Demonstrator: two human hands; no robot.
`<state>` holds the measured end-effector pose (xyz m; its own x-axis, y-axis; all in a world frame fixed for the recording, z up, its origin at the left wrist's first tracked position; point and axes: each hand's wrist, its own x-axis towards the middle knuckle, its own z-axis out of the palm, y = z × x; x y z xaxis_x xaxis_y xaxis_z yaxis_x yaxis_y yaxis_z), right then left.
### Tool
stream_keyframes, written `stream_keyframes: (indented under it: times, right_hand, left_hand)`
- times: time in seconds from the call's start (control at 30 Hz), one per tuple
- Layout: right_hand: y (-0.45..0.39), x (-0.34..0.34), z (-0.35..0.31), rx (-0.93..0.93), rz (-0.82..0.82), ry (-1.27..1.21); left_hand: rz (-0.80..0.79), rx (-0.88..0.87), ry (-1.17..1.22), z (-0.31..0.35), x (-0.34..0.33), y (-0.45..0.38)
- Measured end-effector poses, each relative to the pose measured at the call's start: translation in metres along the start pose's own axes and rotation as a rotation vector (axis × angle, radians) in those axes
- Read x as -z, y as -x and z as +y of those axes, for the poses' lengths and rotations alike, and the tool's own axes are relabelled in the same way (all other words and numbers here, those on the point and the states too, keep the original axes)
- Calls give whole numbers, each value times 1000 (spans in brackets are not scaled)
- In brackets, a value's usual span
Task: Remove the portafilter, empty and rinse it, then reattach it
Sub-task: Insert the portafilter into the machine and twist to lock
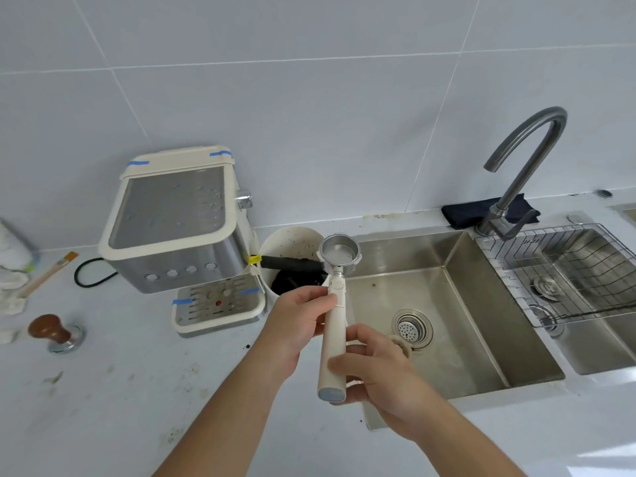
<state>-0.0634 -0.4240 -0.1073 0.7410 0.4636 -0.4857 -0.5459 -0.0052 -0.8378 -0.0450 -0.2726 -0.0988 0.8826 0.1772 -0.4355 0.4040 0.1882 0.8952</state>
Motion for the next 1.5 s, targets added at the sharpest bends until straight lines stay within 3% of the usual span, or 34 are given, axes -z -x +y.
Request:
stream_keyframes:
  times: [0.33,0.8,1.0,1.23,1.33,1.5]
  right_hand:
    - [-9,-45,16,-108,-170,22]
    - [-21,-89,38,-172,-221,54]
    - [-28,-98,47,-217,-242,88]
    - [-47,-105,55,-308,-295,142]
    - [-57,-110,59,-330,-285,178]
    - [-74,-123,66,-337,-261,201]
  left_hand:
    - [10,-11,-153,-13,60,16]
    - [3,-118,-470,-14,127,40]
    - [85,-351,-588,21,163,49]
    - [280,-787,-904,77,204,41]
    - [305,-841,-975,94,218,25]
    - [272,-782,-1065,111,231,-13]
